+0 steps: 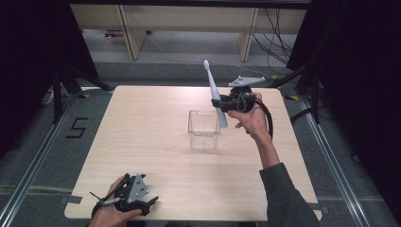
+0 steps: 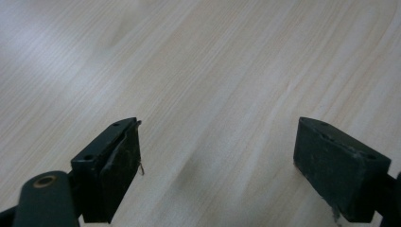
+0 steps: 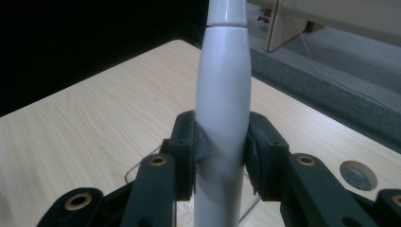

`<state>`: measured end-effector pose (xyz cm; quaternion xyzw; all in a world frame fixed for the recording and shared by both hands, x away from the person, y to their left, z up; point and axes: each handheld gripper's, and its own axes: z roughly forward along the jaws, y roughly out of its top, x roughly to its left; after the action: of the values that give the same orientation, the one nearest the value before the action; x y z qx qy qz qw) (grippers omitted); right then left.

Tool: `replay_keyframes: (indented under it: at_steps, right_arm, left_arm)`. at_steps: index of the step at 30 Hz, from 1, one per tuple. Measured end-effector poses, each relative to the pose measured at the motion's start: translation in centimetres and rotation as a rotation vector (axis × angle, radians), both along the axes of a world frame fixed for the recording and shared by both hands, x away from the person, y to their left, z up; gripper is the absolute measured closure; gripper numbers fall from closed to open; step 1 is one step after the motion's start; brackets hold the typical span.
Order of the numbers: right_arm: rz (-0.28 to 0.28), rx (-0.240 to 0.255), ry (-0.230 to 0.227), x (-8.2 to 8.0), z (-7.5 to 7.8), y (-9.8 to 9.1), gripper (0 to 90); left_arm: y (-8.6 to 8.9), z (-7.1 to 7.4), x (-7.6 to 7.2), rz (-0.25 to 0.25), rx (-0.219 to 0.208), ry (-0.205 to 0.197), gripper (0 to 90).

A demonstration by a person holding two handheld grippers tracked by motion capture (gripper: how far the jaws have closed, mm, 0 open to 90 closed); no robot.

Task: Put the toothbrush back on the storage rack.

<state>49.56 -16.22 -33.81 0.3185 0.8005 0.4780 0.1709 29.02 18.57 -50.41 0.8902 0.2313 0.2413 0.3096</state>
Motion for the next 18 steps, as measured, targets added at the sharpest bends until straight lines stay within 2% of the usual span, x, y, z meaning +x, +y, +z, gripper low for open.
replay_keyframes:
  at_steps: [1, 2, 3, 4, 9, 11, 12, 15, 16, 18]
  right_arm:
    - [-0.009, -0.006, 0.008, 0.0, 0.0, 0.2, 67.1]
    - [-0.004, -0.01, -0.003, 0.1, 0.0, 0.4, 67.1]
    - [-0.007, 0.006, 0.009, 0.1, -0.2, 0.7, 67.1]
    - [0.009, -0.009, 0.001, 0.4, -0.2, 0.9, 67.1]
    - [0.015, 0.002, 0.026, 0.8, -0.8, 2.2, 67.1]
    - [0.027, -0.009, 0.019, 1.1, -1.0, 2.6, 67.1]
    - [0.024, -0.015, 0.04, 1.1, -1.1, 2.8, 67.1]
    - [0.024, -0.026, 0.032, 1.4, -1.6, 3.3, 67.1]
    - [0.037, -0.03, 0.033, 1.6, -1.7, 3.4, 67.1]
    - [0.029, -0.046, 0.045, 1.8, -2.1, 3.7, 67.1]
  left_arm:
    - [0.0, 0.0, 0.0, 0.0, -0.002, 0.001, 15.1]
    - [0.0, 0.0, 0.0, 0.0, -0.003, 0.0, 15.1]
    - [0.0, 0.0, 0.0, 0.002, -0.006, -0.003, 15.1]
    - [0.1, 0.1, 0.0, 0.004, -0.007, -0.004, 15.1]
    - [0.1, 0.1, 0.0, 0.003, -0.006, -0.004, 15.1]
    - [0.1, 0.1, 0.0, 0.002, -0.006, -0.003, 15.1]
    - [0.1, 0.1, 0.0, 0.002, -0.006, -0.004, 15.1]
    - [0.1, 0.1, 0.0, 0.003, -0.007, -0.005, 15.1]
    - [0.1, 0.1, 0.0, 0.001, -0.008, -0.006, 15.1]
    - [0.1, 0.1, 0.0, 0.001, -0.008, -0.006, 15.1]
